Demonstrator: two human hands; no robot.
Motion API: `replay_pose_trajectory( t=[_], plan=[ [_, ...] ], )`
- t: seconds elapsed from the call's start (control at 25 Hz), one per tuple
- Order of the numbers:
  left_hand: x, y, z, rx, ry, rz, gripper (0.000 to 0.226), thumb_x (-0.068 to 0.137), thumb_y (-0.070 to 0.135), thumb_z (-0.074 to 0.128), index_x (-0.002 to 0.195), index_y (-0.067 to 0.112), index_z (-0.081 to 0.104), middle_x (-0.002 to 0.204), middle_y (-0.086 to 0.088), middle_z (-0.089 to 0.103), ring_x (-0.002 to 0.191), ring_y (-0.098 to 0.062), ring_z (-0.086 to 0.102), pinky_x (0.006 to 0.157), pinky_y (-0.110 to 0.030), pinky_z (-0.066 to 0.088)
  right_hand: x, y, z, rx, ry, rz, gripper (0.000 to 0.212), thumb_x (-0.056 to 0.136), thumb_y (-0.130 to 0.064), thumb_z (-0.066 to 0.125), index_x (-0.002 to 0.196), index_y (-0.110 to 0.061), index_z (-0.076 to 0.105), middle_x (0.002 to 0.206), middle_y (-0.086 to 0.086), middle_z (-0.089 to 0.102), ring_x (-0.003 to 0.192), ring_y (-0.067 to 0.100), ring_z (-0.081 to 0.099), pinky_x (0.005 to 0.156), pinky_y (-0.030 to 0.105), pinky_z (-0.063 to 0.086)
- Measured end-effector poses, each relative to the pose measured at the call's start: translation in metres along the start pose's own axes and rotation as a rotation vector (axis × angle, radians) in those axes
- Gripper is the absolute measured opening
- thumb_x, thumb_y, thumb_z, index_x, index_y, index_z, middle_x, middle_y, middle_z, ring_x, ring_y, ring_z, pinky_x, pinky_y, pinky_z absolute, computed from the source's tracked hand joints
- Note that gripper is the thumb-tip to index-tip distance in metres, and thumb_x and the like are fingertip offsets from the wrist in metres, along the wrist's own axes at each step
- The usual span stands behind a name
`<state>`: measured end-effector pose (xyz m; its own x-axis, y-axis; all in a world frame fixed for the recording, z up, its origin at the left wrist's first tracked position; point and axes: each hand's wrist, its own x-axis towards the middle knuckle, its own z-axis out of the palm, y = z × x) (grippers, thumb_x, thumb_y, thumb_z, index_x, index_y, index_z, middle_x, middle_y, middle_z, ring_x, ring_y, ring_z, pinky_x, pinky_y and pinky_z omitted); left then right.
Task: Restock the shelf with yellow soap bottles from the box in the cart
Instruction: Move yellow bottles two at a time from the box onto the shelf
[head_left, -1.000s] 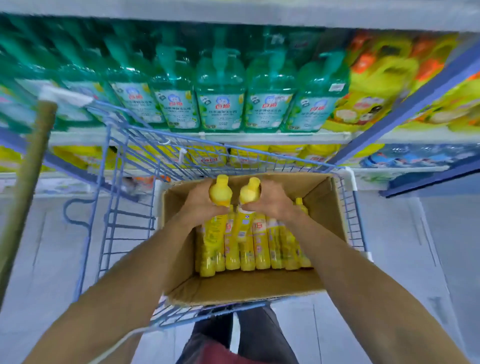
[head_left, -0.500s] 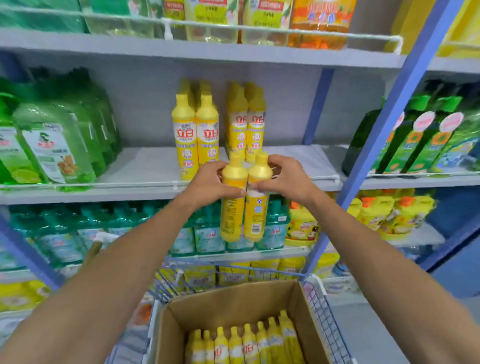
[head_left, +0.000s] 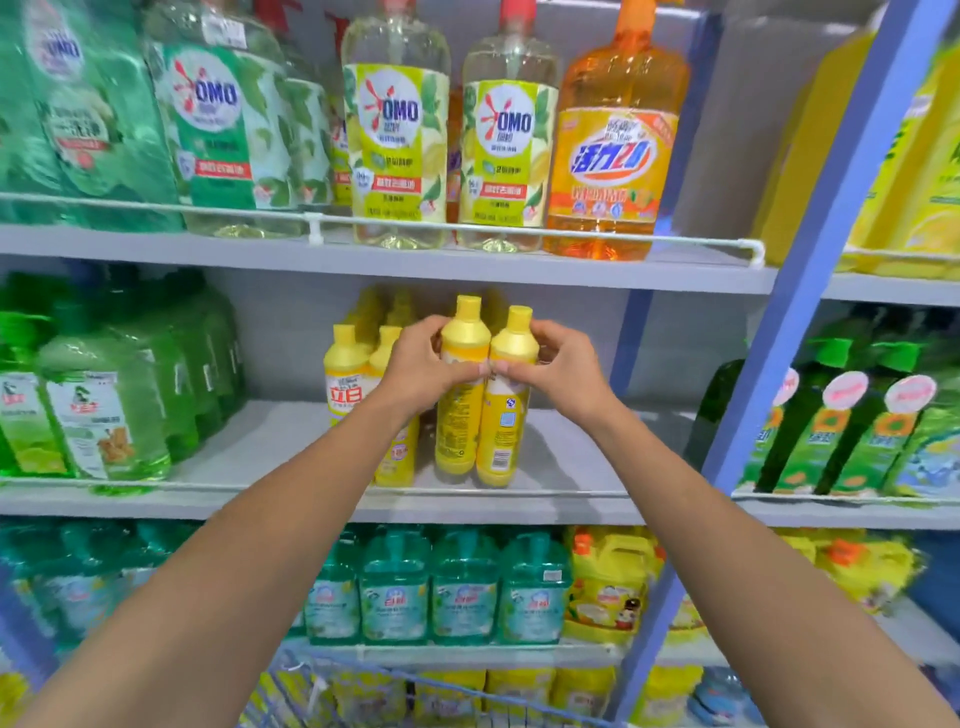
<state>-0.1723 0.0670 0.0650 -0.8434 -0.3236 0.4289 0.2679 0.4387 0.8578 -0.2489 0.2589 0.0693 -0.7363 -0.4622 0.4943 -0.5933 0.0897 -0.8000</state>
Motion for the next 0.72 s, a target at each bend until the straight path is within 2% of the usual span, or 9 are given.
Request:
replay_pose_trajectory(
  t=[0.16, 0.28, 0.4, 0.52, 0.6, 0.72],
  plan=[
    [0.010, -0.029, 0.016, 0.019, 0.071, -0.062, 0.062, 0.056, 0.026, 0.094, 0.108, 0.007, 0.067, 0.098, -0.013, 0.075, 0.082, -0.013, 0.064, 0.076, -0.033, 0.053, 0.017, 0.033, 0.006, -0.017, -0.087, 0.037, 0.050, 0.074, -0.009, 0.089, 0.118, -0.006, 0.067, 0.102, 0.005, 0.074, 0.083, 0.007, 0.067, 0.077, 0.019, 0.056],
    [0.004, -0.046, 0.028, -0.013, 0.083, -0.107, 0.062, 0.061, 0.018, 0.095, 0.115, 0.007, 0.066, 0.105, -0.011, 0.075, 0.092, -0.016, 0.068, 0.081, -0.034, 0.056, 0.017, 0.058, 0.010, 0.037, -0.105, 0.077, 0.052, 0.074, -0.013, 0.090, 0.120, -0.016, 0.065, 0.108, 0.004, 0.074, 0.089, 0.003, 0.069, 0.085, 0.022, 0.057],
    [0.001, -0.056, 0.033, -0.062, 0.106, -0.131, 0.061, 0.068, 0.015, 0.093, 0.119, 0.009, 0.061, 0.109, -0.007, 0.074, 0.098, -0.016, 0.072, 0.084, -0.031, 0.059, 0.016, 0.073, 0.012, 0.093, -0.049, 0.086, 0.067, 0.071, -0.033, 0.092, 0.129, -0.020, 0.061, 0.124, 0.004, 0.068, 0.107, 0.012, 0.071, 0.091, 0.029, 0.059],
    [-0.005, -0.065, 0.033, -0.098, 0.125, -0.125, 0.057, 0.070, 0.017, 0.092, 0.114, 0.009, 0.057, 0.104, -0.005, 0.075, 0.095, -0.016, 0.072, 0.086, -0.036, 0.057, 0.001, 0.077, 0.026, 0.177, 0.061, 0.138, 0.067, 0.070, -0.032, 0.093, 0.127, -0.018, 0.059, 0.117, -0.002, 0.072, 0.104, 0.012, 0.072, 0.085, 0.027, 0.061],
    [-0.011, -0.068, 0.036, -0.099, 0.134, -0.106, 0.051, 0.073, 0.018, 0.090, 0.113, 0.009, 0.059, 0.104, -0.001, 0.075, 0.095, -0.010, 0.071, 0.084, -0.028, 0.056, -0.009, 0.082, 0.035, 0.195, 0.121, 0.145, 0.062, 0.068, -0.038, 0.092, 0.120, -0.021, 0.063, 0.112, -0.006, 0.075, 0.101, 0.008, 0.072, 0.084, 0.027, 0.060],
    [-0.017, -0.067, 0.038, -0.088, 0.130, -0.072, 0.044, 0.079, 0.024, 0.085, 0.116, 0.017, 0.064, 0.106, 0.007, 0.075, 0.095, 0.000, 0.069, 0.080, -0.017, 0.055, -0.011, 0.087, 0.031, 0.203, 0.087, 0.154, 0.048, 0.080, -0.029, 0.086, 0.122, -0.021, 0.066, 0.115, -0.007, 0.075, 0.107, 0.005, 0.070, 0.090, 0.030, 0.058]
  ],
)
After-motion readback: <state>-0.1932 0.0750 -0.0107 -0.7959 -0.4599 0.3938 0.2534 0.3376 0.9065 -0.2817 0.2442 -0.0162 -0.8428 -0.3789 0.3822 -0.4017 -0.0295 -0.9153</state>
